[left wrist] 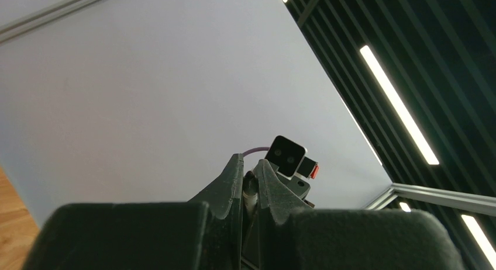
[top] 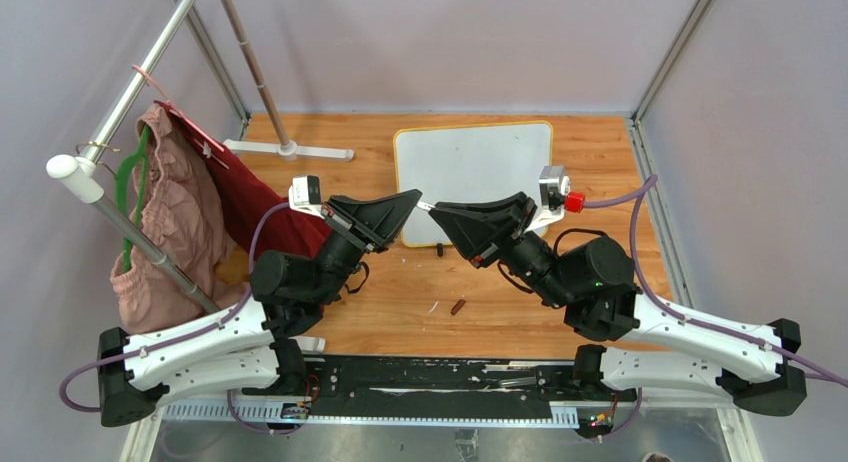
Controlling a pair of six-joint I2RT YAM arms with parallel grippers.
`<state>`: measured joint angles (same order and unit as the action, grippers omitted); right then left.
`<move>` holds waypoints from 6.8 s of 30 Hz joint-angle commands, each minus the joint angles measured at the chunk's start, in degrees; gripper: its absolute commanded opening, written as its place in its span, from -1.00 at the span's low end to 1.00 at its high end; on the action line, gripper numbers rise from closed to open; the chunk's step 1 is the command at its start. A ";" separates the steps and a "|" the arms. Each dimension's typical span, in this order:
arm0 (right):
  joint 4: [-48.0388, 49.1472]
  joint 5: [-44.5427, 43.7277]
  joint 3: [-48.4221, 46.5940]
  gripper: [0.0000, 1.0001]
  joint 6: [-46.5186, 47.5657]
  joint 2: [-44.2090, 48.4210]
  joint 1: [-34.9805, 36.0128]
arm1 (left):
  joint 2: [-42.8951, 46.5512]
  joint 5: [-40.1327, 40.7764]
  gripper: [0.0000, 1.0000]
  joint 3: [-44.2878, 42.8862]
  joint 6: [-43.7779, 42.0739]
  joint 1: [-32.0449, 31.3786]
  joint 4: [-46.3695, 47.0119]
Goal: Write a sentence on the whiteboard
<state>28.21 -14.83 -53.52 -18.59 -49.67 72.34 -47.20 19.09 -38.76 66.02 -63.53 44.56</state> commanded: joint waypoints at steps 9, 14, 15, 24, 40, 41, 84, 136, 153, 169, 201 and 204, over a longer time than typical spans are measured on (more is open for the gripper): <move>1.42 -0.49 -1.58 -0.81 0.97 0.61 -0.53 | -0.79 -0.03 -1.00 0.53 -0.87 -0.37 0.97; 0.65 -0.05 -1.76 -0.94 0.88 0.57 -0.55 | -0.72 0.28 -1.00 0.38 -1.12 -0.37 0.97; 0.55 -0.03 -1.77 -0.99 0.91 0.63 -0.53 | -0.78 0.21 -0.96 0.36 -1.34 -0.37 0.97; -8.04 -6.03 -1.15 -1.00 6.15 8.52 -0.58 | 6.00 4.83 0.61 2.41 -8.92 -0.37 -5.43; -15.01 -9.10 5.46 -1.00 13.01 15.89 -0.53 | 6.68 -10.77 0.74 -0.19 -30.75 -0.37 -18.61; -13.02 -8.21 6.05 -1.00 12.08 15.59 -0.53 | 5.07 -12.77 0.75 -1.24 -29.98 -0.37 -17.79; 11.25 1.11 8.28 -1.00 1.37 9.25 -0.53 | -7.01 -14.25 -0.14 -5.46 -10.22 -0.41 4.59; 6.62 0.82 5.89 -0.51 0.54 8.80 -0.53 | -7.04 -13.50 -1.00 -4.78 -8.19 -0.39 3.71; 5.68 1.74 5.03 -0.43 0.22 7.93 -0.53 | -6.40 -12.76 -1.00 -4.32 -8.10 -0.37 3.96; 4.26 2.24 4.61 -1.00 1.34 8.20 -0.53 | -6.01 -13.14 -0.64 -3.29 -9.18 -0.37 3.84; -36.04 -20.53 5.58 -1.00 17.86 13.17 -6.56 | -14.66 -22.87 0.75 -4.81 -35.65 31.68 -41.91; -37.00 -6.67 5.81 -1.00 9.66 11.47 -17.11 | -17.64 -25.21 0.75 -3.45 -33.27 34.23 -35.47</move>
<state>-6.68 -35.14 -47.62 0.05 -36.88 64.66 -62.30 -0.30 -43.42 27.83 -32.38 -2.55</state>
